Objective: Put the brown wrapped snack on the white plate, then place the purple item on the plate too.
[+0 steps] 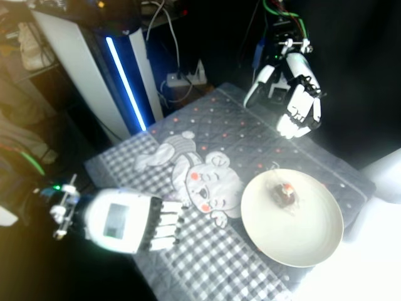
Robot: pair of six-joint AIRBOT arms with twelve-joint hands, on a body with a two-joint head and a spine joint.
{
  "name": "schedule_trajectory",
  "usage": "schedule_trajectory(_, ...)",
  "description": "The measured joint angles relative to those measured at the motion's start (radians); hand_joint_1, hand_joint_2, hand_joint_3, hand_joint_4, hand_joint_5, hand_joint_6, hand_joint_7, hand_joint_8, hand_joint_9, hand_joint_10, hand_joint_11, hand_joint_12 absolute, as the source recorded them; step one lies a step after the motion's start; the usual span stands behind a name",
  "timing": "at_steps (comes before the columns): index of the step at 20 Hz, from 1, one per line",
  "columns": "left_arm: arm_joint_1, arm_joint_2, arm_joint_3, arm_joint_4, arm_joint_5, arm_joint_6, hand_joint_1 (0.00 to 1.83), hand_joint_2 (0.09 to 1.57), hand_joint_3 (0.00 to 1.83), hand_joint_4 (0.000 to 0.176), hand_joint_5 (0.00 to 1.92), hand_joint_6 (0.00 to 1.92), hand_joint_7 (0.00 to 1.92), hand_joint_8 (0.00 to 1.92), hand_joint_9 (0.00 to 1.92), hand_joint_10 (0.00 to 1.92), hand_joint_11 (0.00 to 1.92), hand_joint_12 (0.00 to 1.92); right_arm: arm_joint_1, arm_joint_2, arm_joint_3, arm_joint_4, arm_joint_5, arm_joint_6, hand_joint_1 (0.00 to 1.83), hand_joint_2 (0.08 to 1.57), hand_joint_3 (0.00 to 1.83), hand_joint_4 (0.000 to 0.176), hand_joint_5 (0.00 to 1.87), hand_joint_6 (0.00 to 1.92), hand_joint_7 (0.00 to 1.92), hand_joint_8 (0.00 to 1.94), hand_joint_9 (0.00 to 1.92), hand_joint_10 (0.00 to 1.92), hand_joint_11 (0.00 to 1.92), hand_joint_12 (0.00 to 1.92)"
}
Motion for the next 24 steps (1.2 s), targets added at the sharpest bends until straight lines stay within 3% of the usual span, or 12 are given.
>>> schedule_trajectory(2,0.024,0.001,-0.017,-0.008,-0.032,-0.001,1.00,0.83,0.00,0.000,0.70,0.00,0.78,0.00,0.72,0.13,0.26,1.14,0.172,-0.010,0.035,-0.066,0.016,-0.013,1.36,1.10,0.00,0.000,1.03,0.68,1.07,0.88,0.89,1.24,0.38,0.89)
schedule_trajectory(3,0.027,0.001,-0.018,-0.004,-0.040,-0.001,0.97,0.84,0.00,0.000,0.70,0.00,0.78,0.00,0.72,0.13,0.27,1.12,0.221,-0.037,0.071,-0.074,0.029,-0.014,1.27,1.09,0.00,0.000,1.20,0.32,0.99,1.22,0.82,1.31,0.47,1.56)
schedule_trajectory(7,0.029,0.002,-0.027,-0.026,-0.083,-0.001,0.96,0.83,0.00,0.000,0.70,0.00,0.79,0.00,0.72,0.14,0.18,1.06,0.345,-0.217,0.212,-0.198,-0.147,-0.016,1.28,1.06,0.00,0.000,1.32,0.12,1.06,1.10,0.90,1.50,0.75,1.75)
schedule_trajectory(8,0.026,0.002,-0.027,-0.002,-0.095,-0.002,0.95,0.84,0.00,0.000,0.69,0.00,0.79,0.00,0.70,0.14,0.16,1.12,0.367,-0.262,0.248,-0.208,-0.188,-0.016,1.26,1.05,0.00,0.000,1.16,0.61,1.18,0.70,1.03,0.98,0.78,1.42)
schedule_trajectory(9,0.024,0.001,-0.027,0.013,-0.105,-0.003,0.91,0.85,0.00,0.000,0.68,0.00,0.79,0.00,0.68,0.16,0.15,1.23,0.388,-0.301,0.280,-0.217,-0.228,-0.016,1.18,1.02,0.00,0.000,0.91,0.34,1.03,0.21,1.10,0.30,0.82,1.02)
schedule_trajectory(10,0.023,0.000,-0.027,0.012,-0.106,-0.003,0.91,0.85,0.00,0.000,0.68,0.00,0.79,0.00,0.68,0.16,0.15,1.23,0.393,-0.310,0.290,-0.222,-0.241,-0.016,1.18,1.02,0.00,0.000,0.91,0.34,1.03,0.21,1.10,0.30,0.82,1.02)
schedule_trajectory(12,0.009,0.000,-0.025,0.011,-0.102,-0.002,0.86,0.87,0.01,0.000,0.68,0.00,0.76,0.00,0.65,0.16,0.12,1.22,0.396,-0.327,0.310,-0.235,-0.298,-0.016,0.88,0.86,0.00,0.145,0.32,0.02,0.42,0.01,0.48,0.02,0.11,1.02)
schedule_trajectory(13,0.005,0.000,-0.025,0.010,-0.110,-0.005,0.84,0.88,0.00,0.000,0.67,0.00,0.75,0.00,0.61,0.25,0.11,1.24,0.394,-0.327,0.314,-0.246,-0.330,-0.016,0.74,0.85,0.00,0.175,0.08,0.00,0.19,0.00,0.26,0.00,0.00,0.93)
schedule_trajectory(15,0.005,0.000,-0.029,0.014,-0.122,-0.009,0.83,0.89,0.00,0.000,0.63,0.00,0.72,0.00,0.57,0.24,0.04,1.15,0.394,-0.322,0.313,-0.233,-0.342,-0.017,0.73,0.85,0.00,0.176,0.02,0.00,0.12,0.00,0.18,0.00,0.00,0.78)
schedule_trajectory(17,0.018,0.007,-0.050,0.014,-0.146,-0.011,0.86,0.87,0.00,0.000,0.62,0.00,0.73,0.00,0.63,0.14,0.07,1.04,0.394,-0.284,0.275,-0.209,-0.325,-0.017,0.70,0.83,0.00,0.176,0.00,0.00,0.05,0.01,0.04,0.01,0.00,0.08)
schedule_trajectory(21,0.072,0.072,-0.104,-0.033,-0.248,-0.011,0.87,0.85,0.00,0.000,0.56,0.00,0.73,0.00,0.60,0.50,0.31,1.24,0.394,-0.127,0.095,-0.134,-0.145,-0.016,0.78,0.81,0.00,0.176,0.00,0.00,0.02,0.00,0.01,0.00,0.00,0.00)
schedule_trajectory(24,0.161,0.113,-0.149,-0.093,-0.381,-0.011,0.83,0.90,0.00,0.000,0.39,0.00,0.51,0.00,0.52,0.10,0.19,1.18,0.290,0.001,-0.035,0.010,0.092,-0.047,0.73,0.81,0.00,0.176,0.01,0.00,0.06,0.01,0.03,0.01,0.00,0.00)
